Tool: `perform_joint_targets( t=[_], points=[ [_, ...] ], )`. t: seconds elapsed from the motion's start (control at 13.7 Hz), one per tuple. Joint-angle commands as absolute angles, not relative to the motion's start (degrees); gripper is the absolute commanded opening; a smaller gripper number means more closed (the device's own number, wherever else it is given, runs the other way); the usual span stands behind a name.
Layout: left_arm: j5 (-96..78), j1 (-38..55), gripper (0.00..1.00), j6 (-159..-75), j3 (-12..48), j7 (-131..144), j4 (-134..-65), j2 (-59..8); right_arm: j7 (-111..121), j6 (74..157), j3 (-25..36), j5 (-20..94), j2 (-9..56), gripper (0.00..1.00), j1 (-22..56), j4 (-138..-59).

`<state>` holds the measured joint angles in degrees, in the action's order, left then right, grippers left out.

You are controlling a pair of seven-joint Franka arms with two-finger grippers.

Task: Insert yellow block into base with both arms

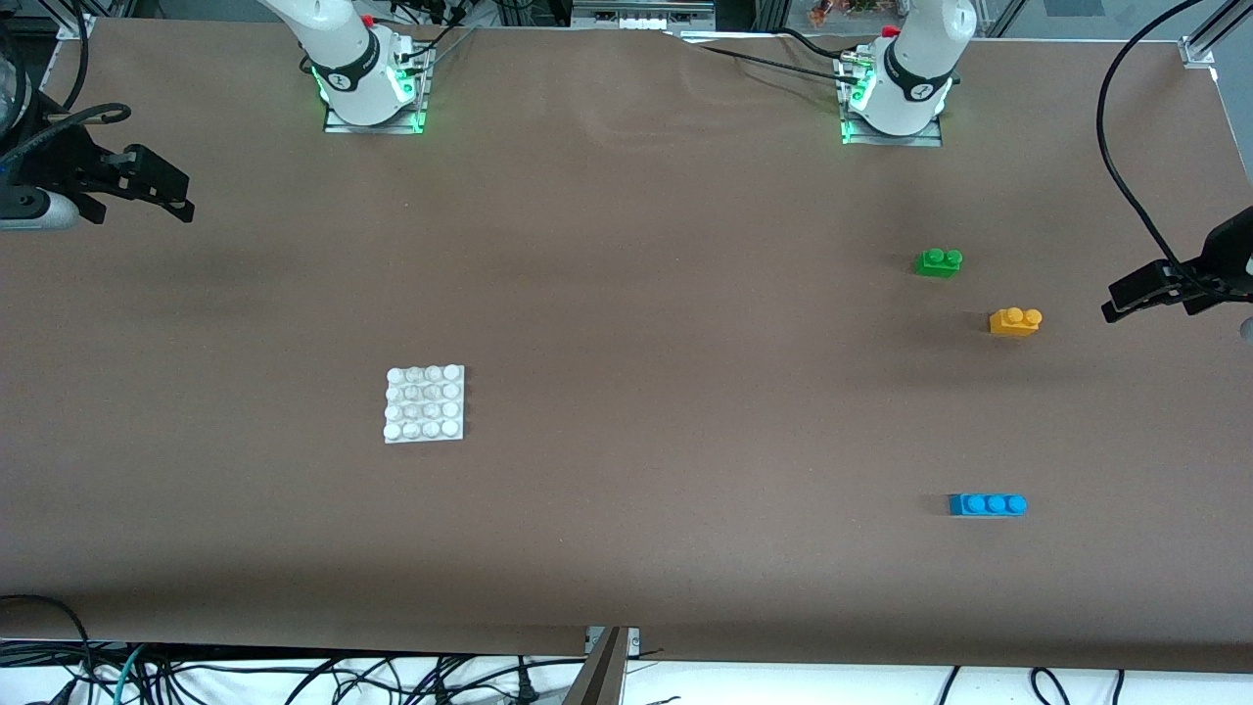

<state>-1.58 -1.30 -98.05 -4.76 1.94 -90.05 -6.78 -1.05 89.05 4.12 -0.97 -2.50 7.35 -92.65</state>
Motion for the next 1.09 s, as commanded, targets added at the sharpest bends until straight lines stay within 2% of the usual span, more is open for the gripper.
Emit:
perform_joint_targets(
  t=[0.0,1.02],
  points=[
    [-0.35,-1.14,1.00,-97.29,-4.57,2.29,-89.56,-6.68,-0.79,89.56,3.52,-1.76,-3.43,0.99,7.03,-93.86],
    [-0.35,-1.14,1.00,-97.29,-4.57,2.29,-89.56,-6.68,-0.79,90.88,1.41,-1.76,-2.37,0.99,7.03,-95.53]
  ],
)
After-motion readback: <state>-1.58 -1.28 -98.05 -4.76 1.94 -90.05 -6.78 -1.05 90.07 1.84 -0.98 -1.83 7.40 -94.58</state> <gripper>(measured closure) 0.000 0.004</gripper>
